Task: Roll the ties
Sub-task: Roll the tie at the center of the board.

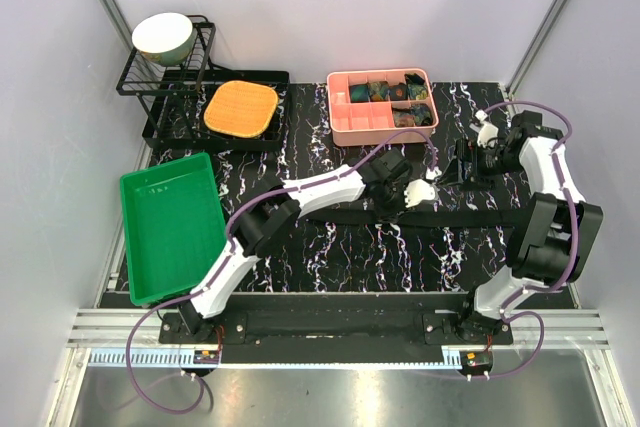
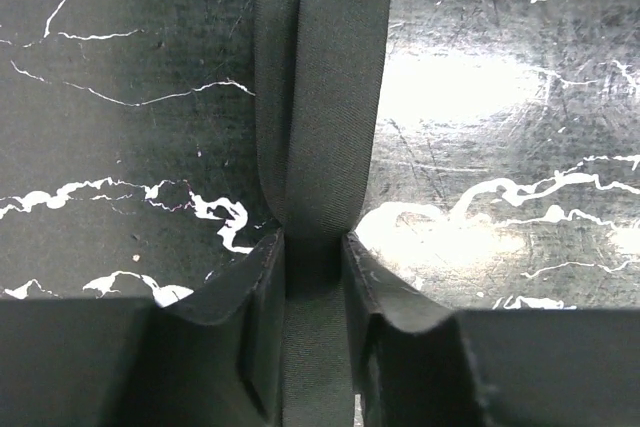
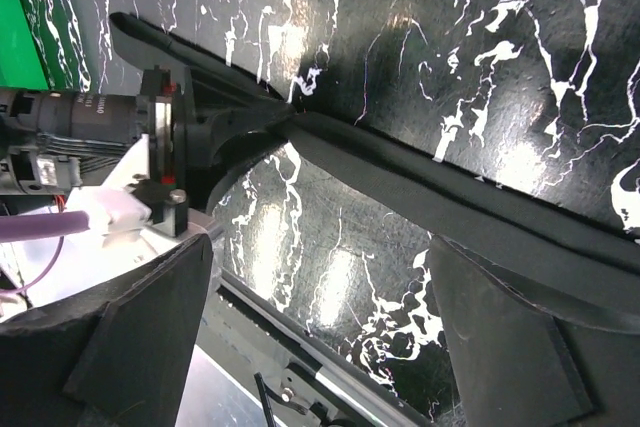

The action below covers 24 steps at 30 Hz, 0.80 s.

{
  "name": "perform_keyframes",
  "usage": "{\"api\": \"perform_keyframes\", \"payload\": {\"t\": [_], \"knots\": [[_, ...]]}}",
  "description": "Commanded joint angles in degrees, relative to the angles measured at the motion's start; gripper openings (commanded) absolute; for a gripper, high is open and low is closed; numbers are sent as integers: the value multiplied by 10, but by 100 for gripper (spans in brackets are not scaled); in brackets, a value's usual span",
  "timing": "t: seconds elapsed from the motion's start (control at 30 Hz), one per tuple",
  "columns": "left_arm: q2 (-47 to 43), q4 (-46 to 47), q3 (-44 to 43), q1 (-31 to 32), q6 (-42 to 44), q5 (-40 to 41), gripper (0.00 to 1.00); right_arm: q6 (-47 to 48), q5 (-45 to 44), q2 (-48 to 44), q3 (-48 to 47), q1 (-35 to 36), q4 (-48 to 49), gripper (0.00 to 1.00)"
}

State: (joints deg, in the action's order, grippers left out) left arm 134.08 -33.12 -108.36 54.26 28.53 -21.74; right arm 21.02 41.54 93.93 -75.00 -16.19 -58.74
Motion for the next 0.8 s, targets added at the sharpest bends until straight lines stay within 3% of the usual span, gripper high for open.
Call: {"api": "perform_keyframes", "payload": {"t": [0.0, 0.1, 0.13, 0.17, 0.2, 0.3, 0.77], "knots": [[-14, -18, 18, -1, -1, -35, 25, 14, 6, 13, -11, -3, -14, 92], [-16, -17, 11, -5, -16, -47, 26, 11, 6, 21, -6, -3, -17, 88], [-18, -14, 10, -6, -28, -45, 32, 11, 6, 22, -4, -3, -18, 84], [-24, -12, 9, -7, -33, -42, 44, 10, 3, 23, -2, -3, -19, 82], [-28, -9, 10, -6, -37, -39, 65, 10, -3, 23, 0, -3, -19, 81], [-57, 33, 39, -6, -43, -33, 92, 10, -4, 22, -3, -6, -20, 79], [57, 32, -89, 29, -74, -12, 94, 38, -7, 81, -113, -108, -73, 81]]}}
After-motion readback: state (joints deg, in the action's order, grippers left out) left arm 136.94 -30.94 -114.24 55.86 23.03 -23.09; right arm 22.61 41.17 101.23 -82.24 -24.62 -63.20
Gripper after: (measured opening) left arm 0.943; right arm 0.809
